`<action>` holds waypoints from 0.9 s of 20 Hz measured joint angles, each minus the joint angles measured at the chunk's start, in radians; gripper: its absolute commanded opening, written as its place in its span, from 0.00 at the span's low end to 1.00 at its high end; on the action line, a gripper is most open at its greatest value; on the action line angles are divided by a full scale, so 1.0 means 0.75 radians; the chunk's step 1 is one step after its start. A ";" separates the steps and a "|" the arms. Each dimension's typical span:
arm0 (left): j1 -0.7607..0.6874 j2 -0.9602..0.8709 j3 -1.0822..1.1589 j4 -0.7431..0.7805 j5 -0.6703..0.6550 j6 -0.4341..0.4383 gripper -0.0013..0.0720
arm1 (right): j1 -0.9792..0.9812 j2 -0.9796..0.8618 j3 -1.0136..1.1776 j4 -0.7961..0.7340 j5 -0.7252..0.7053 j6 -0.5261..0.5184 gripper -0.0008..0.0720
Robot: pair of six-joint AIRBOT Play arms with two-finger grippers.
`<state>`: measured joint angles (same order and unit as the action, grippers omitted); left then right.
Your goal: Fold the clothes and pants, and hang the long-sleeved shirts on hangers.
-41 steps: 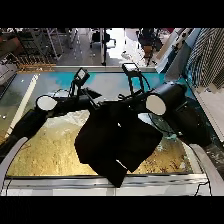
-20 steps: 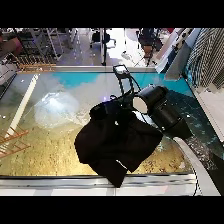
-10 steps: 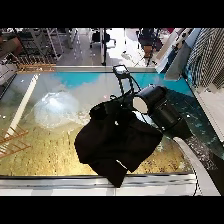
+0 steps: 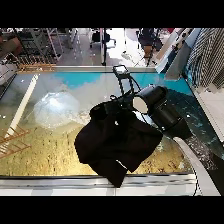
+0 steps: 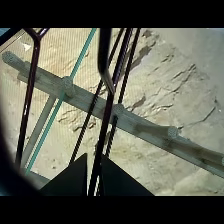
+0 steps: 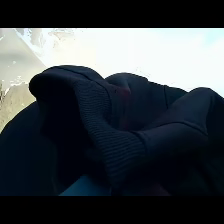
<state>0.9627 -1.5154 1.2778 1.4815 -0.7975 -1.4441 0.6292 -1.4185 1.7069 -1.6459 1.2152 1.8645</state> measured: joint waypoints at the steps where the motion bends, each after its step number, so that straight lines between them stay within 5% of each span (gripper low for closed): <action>1: -0.003 0.011 0.000 -0.002 0.004 0.010 0.11 | 0.000 0.000 0.000 0.001 0.000 0.000 0.05; 6: -0.027 0.123 0.006 -0.134 0.014 0.081 0.10 | 0.000 0.000 0.000 0.025 0.001 0.001 0.05; 7: -0.034 0.159 0.009 -0.236 0.017 0.134 0.03 | 0.000 0.000 0.000 0.025 0.001 0.001 0.05; 12: -0.093 0.326 0.017 -0.870 -0.007 0.502 0.05 | 0.000 0.000 0.000 0.041 0.016 0.002 0.05; 16: -0.109 0.354 0.017 -0.707 -0.089 0.440 0.07 | 0.000 0.000 0.000 0.046 0.072 0.003 0.05; 17: -0.111 0.357 0.017 -0.591 -0.107 0.395 0.22 | 0.000 0.000 0.000 0.045 0.081 0.003 0.05; 18: -0.111 0.358 0.017 -0.481 -0.127 0.357 0.55 | 0.000 0.000 0.000 0.045 0.084 0.002 0.05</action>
<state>0.8791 -1.2469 1.2903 1.1210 -0.8925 -1.1767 0.6292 -1.4185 1.7069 -1.6123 1.2781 1.8660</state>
